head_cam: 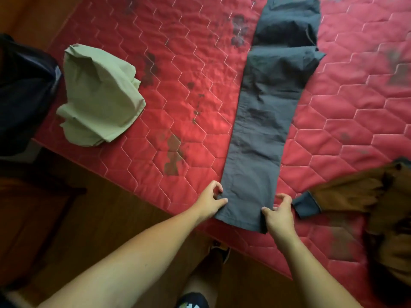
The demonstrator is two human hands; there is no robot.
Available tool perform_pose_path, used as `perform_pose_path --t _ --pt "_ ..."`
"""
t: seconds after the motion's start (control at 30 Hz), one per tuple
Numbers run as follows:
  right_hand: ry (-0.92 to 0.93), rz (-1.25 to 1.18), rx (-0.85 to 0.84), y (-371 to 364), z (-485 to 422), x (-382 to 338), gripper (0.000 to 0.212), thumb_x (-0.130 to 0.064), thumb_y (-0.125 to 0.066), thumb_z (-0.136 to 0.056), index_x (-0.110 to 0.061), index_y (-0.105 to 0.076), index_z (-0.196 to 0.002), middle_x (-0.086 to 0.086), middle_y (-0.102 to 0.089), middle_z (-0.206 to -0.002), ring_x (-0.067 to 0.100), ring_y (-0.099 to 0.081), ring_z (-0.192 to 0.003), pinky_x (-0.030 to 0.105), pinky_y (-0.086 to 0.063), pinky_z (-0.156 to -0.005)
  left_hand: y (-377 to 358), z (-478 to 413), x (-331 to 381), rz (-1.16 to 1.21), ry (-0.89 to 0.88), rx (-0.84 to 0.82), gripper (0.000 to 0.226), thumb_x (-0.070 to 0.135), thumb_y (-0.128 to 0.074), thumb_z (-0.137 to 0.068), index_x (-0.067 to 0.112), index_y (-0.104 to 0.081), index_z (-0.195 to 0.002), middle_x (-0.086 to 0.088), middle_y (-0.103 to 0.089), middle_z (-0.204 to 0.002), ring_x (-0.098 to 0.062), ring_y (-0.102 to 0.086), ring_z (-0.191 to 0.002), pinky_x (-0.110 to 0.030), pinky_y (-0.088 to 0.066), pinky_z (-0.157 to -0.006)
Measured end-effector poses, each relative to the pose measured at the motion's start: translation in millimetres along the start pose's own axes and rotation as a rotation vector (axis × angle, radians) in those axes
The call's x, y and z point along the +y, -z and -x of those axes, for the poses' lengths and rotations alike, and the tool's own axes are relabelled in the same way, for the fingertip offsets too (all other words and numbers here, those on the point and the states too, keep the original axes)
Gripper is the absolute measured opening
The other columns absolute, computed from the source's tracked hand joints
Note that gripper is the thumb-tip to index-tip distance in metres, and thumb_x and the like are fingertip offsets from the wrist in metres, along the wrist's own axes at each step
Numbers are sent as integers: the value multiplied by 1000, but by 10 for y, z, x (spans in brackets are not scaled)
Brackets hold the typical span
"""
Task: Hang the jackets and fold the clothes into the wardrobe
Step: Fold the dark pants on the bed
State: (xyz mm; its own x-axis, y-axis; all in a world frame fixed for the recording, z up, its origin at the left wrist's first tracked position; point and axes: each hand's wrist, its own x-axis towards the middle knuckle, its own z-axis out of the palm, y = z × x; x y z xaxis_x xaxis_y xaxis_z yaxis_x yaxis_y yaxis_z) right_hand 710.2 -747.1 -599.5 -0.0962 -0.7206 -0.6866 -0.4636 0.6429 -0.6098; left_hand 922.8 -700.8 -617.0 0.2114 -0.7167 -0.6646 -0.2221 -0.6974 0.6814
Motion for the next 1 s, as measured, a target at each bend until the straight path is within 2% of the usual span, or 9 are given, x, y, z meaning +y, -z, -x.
perform_pose_path --t 0.1,0.2,0.27,0.33,0.4,0.57,0.77,0.87,1.0 --pt "97 108 -24 92 303 199 48 3 -61 -82 -30 -48 -114 5 -67 -85 28 -64 -77 35 -48 -71 -61 352 -77 22 -44 -31 25 4 -72 -86 12 -51 -96 2 -56 -85 -3 -49 -73 -19 -44 -70" --pt "117 141 -92 141 494 408 38 9 -56 -84 -27 -66 -89 -3 -72 -93 24 -68 -90 33 -52 -75 -109 651 -210 68 -45 -64 22 8 -73 -87 12 -54 -95 -2 -58 -87 -10 -52 -78 -24 -46 -70" --pt "100 151 -120 155 597 528 42 11 -54 -85 -29 -67 -83 -4 -71 -90 26 -70 -90 34 -54 -73 -127 816 -275 88 -43 -84 19 7 -73 -87 13 -56 -94 -3 -58 -84 -8 -53 -75 -22 -46 -67" --pt "107 155 -130 148 701 646 44 11 -54 -84 -32 -67 -83 -5 -71 -91 27 -70 -94 41 -58 -82 -135 942 -337 122 -47 -84 18 3 -72 -89 11 -57 -96 -1 -59 -83 -4 -55 -73 -17 -47 -65" --pt "115 133 -139 123 802 719 42 10 -54 -84 -29 -67 -88 -1 -71 -96 26 -69 -98 44 -58 -89 -126 1012 -397 142 -54 -69 17 3 -72 -89 10 -59 -96 -3 -62 -86 -8 -57 -78 -17 -49 -66" --pt "95 42 -198 63 1001 814 46 12 -52 -80 -21 -67 -107 7 -71 -110 27 -68 -106 47 -57 -94 -63 1084 -533 131 -69 20 15 8 -76 -87 17 -65 -92 -12 -69 -100 -15 -64 -93 -34 -54 -87" --pt "33 -34 -228 45 1020 732 54 11 -48 -78 -11 -66 -123 4 -67 -116 27 -66 -111 51 -56 -97 -29 1009 -430 176 -82 42 18 0 -72 -88 17 -67 -88 -3 -67 -93 -9 -63 -88 -24 -50 -83" --pt "13 -41 -252 42 998 668 59 6 -46 -74 -13 -65 -127 4 -65 -121 28 -65 -114 52 -55 -98 -64 925 -342 172 -80 37 21 -5 -66 -90 15 -66 -86 3 -67 -86 1 -63 -79 -17 -49 -78" --pt "-26 -57 -275 35 875 607 63 7 -42 -74 -15 -65 -128 3 -64 -126 28 -64 -117 50 -55 -100 -110 784 -300 152 -69 6 22 -8 -61 -92 13 -66 -86 7 -67 -80 -2 -61 -78 -16 -48 -75"
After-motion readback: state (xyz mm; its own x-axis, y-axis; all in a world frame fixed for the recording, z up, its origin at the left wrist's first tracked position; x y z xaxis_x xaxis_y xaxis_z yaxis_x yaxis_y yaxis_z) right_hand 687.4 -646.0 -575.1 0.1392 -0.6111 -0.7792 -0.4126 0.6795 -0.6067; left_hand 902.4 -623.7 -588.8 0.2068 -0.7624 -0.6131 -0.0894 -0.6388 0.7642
